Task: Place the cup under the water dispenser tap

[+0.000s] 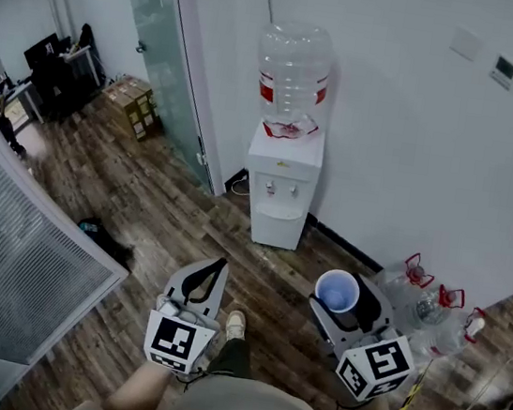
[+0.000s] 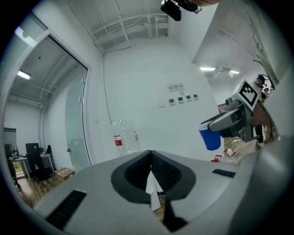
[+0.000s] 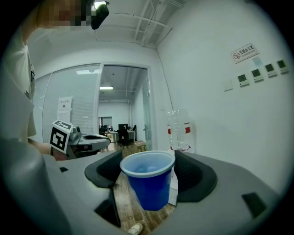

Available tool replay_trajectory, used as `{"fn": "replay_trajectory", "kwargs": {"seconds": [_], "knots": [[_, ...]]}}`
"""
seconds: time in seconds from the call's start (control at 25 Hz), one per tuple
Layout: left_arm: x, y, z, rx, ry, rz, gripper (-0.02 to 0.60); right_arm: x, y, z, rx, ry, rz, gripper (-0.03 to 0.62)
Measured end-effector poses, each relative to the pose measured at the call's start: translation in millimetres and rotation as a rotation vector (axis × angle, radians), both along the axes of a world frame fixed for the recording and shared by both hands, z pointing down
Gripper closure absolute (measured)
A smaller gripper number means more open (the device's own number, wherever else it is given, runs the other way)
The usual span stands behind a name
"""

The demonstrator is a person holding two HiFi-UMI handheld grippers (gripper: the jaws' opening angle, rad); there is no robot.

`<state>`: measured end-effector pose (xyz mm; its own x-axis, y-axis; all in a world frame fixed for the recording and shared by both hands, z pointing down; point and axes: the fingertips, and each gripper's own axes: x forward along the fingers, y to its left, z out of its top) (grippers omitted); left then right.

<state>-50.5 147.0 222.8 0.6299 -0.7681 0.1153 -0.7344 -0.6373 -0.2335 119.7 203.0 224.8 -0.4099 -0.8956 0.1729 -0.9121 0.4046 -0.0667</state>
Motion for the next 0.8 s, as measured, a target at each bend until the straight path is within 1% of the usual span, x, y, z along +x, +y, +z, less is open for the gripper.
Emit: {"fn": "replay_trajectory", "kwargs": {"seconds": [0.24,0.44,0.68,0.8], "knots": [[-12,-70,8,-0.028,-0.004,0.001,0.575,-12,-70,10,-0.042,0.015,0.000,0.235],[-23,-132,2,-0.038,0.023,0.019,0.575,-27,-133,8,-0.052,0.011,0.010,0.235],[-43,-202,4,-0.051,0.014,0.037,0.575,-51,-203,11,-0.072,0.006,0.020,0.233],[-53,-234,9,-0.056,-0.006,0.043,0.575,-60,-235,15,-0.080,0.007,0.028,0.233]]}}
